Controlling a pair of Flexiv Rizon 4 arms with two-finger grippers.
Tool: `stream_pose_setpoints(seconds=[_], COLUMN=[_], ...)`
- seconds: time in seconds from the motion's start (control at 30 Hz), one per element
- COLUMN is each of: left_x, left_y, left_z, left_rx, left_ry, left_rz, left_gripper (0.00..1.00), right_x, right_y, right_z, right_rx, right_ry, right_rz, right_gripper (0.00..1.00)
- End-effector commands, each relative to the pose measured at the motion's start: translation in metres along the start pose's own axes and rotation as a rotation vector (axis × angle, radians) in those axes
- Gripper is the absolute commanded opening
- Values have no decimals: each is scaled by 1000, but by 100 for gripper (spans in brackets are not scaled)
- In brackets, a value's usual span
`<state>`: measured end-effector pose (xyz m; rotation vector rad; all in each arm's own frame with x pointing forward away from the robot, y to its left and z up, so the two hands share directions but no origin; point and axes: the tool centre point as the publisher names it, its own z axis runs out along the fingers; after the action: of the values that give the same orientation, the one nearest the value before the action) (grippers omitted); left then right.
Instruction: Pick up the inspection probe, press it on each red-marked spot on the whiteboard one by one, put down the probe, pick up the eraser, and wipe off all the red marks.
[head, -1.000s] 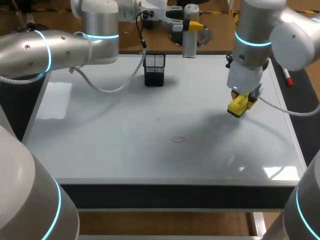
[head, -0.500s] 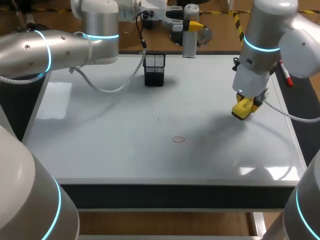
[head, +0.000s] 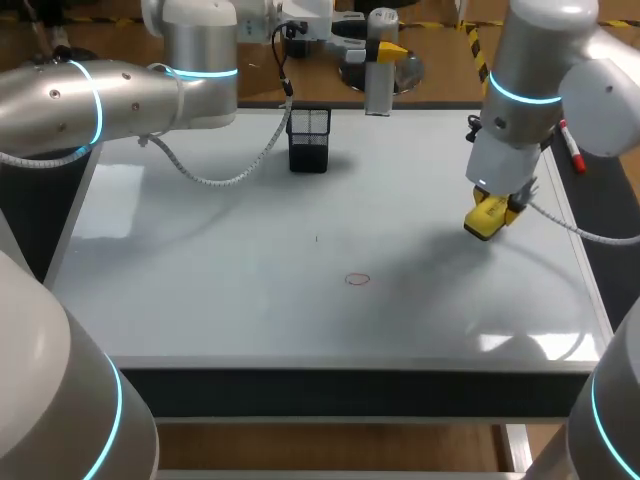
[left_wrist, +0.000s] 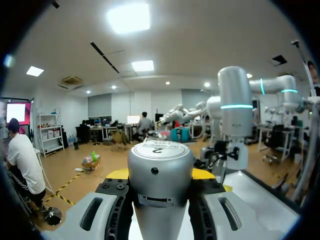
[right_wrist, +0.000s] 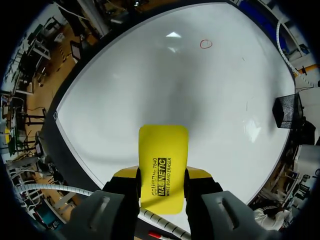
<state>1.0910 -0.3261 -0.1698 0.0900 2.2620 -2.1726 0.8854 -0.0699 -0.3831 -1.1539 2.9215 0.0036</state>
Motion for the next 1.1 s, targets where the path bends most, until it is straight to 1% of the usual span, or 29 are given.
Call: stream_pose_setpoints(seconds=[0.03, 0.07, 0.17, 0.3, 0.43, 0.47, 0.5, 0.57, 0.63, 0.7, 0.77, 0.83, 0.93, 1.1], left_x=[-1, -1, 9, 26, 55, 58, 67, 78, 94, 107, 119, 136, 151, 179], left_y=[-1, -1, -1, -7, -12, -13, -14, -15, -17, -18, -17, -15, -14, -11], left_z=[0, 0, -2, -7, -11, -11, -12, -13, -14, -17, -18, -20, -23, -32], left_rx=[0, 0, -2, 4, 9, 12, 14, 23, 22, 45, 32, 43, 42, 56], left_ry=[3, 3, 11, 24, 57, 61, 67, 82, 103, 130, 150, 179, 203, 220], left_rz=[-1, -1, 12, 23, 37, 39, 43, 46, 53, 48, 55, 50, 53, 48], left_gripper=[0, 0, 0, 0, 0, 0, 0, 0, 0, 0, 0, 0, 0, 0], right_x=[1, 1, 1, 1, 1, 1, 1, 1, 1, 1, 1, 1, 1, 1], right_y=[0, 0, 0, 0, 0, 0, 0, 0, 0, 0, 0, 0, 0, 0], right_z=[-1, -1, -1, -1, -1, -1, -1, -1, -1, -1, -1, -1, -1, -1], right_rx=[2, 2, 2, 2, 2, 2, 2, 2, 2, 2, 2, 2, 2, 2], right_ry=[0, 0, 0, 0, 0, 0, 0, 0, 0, 0, 0, 0, 0, 0], right_rz=[-2, -2, -2, -2, -2, -2, -2, -2, -2, -2, -2, -2, -2, -2], right_gripper=[0, 0, 0, 0, 0, 0, 0, 0, 0, 0, 0, 0, 0, 0])
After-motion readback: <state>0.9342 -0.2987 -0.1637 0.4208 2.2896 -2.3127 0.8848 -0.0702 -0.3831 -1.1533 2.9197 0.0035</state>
